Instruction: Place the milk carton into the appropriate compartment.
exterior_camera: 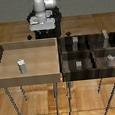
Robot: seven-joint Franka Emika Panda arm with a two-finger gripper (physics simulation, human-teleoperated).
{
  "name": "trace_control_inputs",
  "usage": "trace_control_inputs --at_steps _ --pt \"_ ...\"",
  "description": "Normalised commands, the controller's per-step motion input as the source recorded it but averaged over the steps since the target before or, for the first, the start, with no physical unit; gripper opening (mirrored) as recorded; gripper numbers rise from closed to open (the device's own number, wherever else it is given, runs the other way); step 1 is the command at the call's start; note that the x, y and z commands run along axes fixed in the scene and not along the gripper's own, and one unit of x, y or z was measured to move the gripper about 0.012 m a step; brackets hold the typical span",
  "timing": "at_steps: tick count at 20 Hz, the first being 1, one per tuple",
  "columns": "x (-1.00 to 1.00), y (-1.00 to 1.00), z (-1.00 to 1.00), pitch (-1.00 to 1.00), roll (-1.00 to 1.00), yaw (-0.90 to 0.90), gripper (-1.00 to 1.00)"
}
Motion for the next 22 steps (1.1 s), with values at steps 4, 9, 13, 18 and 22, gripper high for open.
trace_control_inputs --at_steps 4,9,13,18,22 --pt "0.00 0.00 0.00 0.00 0.00 0.00 1.00" --pt "0.00 -0.40 0.00 0.00 0.00 0.00 1.00" --pt "0.00 -1.00 0.00 0.00 0.00 0.00 1.00" --pt "0.00 -1.00 0.00 0.00 0.00 0.00 1.00" --pt "0.00 -1.00 0.00 0.00 0.00 0.00 1.00"
